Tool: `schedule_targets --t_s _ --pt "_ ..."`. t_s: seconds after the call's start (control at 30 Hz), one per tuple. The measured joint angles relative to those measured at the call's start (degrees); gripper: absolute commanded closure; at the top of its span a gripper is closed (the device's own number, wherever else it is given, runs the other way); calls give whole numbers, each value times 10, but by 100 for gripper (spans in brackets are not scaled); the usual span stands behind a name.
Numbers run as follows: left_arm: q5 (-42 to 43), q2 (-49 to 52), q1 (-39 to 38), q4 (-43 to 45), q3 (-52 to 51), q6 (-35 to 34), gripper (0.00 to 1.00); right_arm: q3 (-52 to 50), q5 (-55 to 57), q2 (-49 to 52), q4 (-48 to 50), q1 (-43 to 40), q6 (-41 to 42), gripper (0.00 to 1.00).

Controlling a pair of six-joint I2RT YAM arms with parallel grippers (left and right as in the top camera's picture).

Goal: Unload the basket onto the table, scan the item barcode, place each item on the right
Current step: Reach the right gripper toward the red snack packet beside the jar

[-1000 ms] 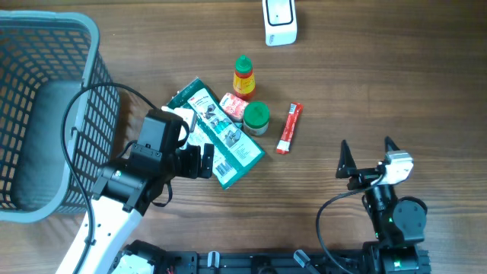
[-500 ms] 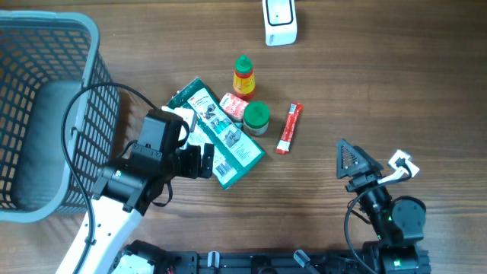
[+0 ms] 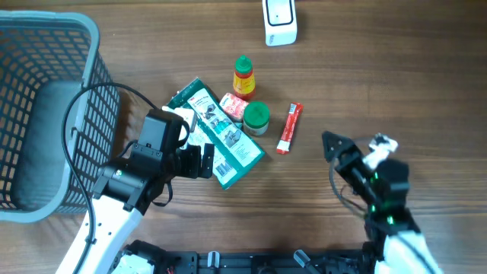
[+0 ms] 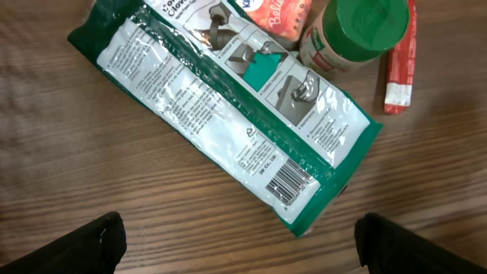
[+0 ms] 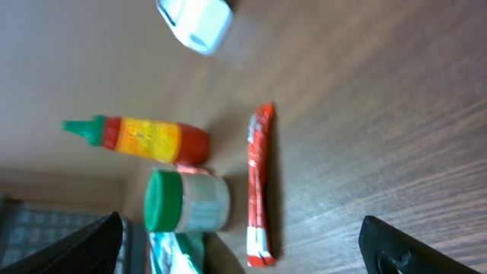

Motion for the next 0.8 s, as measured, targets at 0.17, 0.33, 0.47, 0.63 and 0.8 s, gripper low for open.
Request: schedule_targets --t_s 0.17,0.33,0.47,0.63,0.8 --pt "0 0 0 1 0 0 0 162 -68 191 -97 0 -45 0" --pt "0 0 0 0 0 0 0 261 -127 328 -94 4 -96 12" --pt "0 0 0 0 0 0 0 266 -146 384 -68 7 -123 15" --pt "0 0 0 0 0 0 0 266 -148 420 -59 39 -167 18" --pt "0 0 0 0 0 0 0 266 -109 421 -66 88 -188 24"
